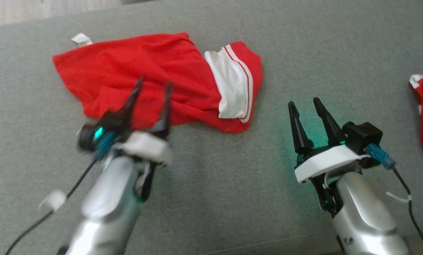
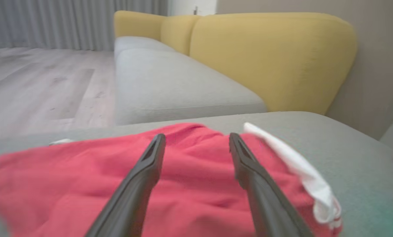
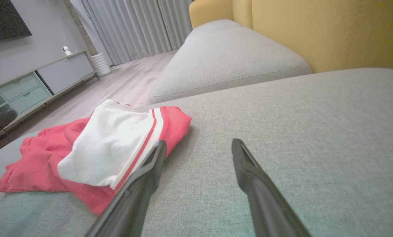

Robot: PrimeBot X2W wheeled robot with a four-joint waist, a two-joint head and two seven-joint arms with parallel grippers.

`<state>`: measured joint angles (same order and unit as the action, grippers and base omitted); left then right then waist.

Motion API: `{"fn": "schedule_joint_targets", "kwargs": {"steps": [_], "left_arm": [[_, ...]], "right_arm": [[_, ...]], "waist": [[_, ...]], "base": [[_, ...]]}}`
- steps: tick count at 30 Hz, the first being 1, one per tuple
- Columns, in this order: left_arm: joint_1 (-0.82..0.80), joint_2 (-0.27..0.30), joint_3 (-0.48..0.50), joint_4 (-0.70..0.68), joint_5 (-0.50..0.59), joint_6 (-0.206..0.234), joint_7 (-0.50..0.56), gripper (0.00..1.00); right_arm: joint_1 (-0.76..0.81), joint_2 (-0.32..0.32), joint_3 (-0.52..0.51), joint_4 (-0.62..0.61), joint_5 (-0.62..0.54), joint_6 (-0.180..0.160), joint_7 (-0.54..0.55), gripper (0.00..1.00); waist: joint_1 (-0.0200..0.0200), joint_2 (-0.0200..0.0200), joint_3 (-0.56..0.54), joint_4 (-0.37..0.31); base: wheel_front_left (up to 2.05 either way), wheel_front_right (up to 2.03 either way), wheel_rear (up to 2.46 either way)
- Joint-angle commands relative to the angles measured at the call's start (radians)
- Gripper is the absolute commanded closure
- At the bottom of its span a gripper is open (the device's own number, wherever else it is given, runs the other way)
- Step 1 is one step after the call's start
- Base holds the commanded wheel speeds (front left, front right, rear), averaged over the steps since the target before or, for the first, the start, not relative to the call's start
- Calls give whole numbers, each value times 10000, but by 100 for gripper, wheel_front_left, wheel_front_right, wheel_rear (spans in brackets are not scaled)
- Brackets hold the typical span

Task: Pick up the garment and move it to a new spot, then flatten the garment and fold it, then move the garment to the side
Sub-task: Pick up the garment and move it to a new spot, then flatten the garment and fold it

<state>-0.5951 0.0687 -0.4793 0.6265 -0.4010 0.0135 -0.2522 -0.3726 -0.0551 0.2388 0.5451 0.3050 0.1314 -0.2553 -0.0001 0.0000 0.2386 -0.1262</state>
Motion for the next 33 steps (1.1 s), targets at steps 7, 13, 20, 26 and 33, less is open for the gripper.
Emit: {"fn": "schedule_joint_targets", "kwargs": {"steps": [7,13,20,26,33], "left_arm": [[2206,537,2231,-1397,1020,196,-95,0],[3995,511,3184,-1873,1700,-143,-95,0],[5737,159,4226,-2459,2120,-293,-95,0],[6156,-59,4557,-2616,2318,-505,-95,0],[5865,-164,4635,-2632,2535,-635,-95,0]], "right_arm": [[407,49,-11,-94,-156,-7,-65,0],[825,49,-129,78,-180,-7,-65,0],[1428,49,-340,194,-289,-7,-65,0],[1638,49,-408,195,-310,-7,-65,0],[1643,49,-414,149,-336,-7,-65,0]], "waist": [[1,0,-805,344],[1,0,-1361,400],[1,0,-1884,420],[1,0,-1965,448],[1,0,-1915,505]], "base": [[0,0,0],[0,0,0],[0,0,0],[0,0,0],[0,0,0]]}}
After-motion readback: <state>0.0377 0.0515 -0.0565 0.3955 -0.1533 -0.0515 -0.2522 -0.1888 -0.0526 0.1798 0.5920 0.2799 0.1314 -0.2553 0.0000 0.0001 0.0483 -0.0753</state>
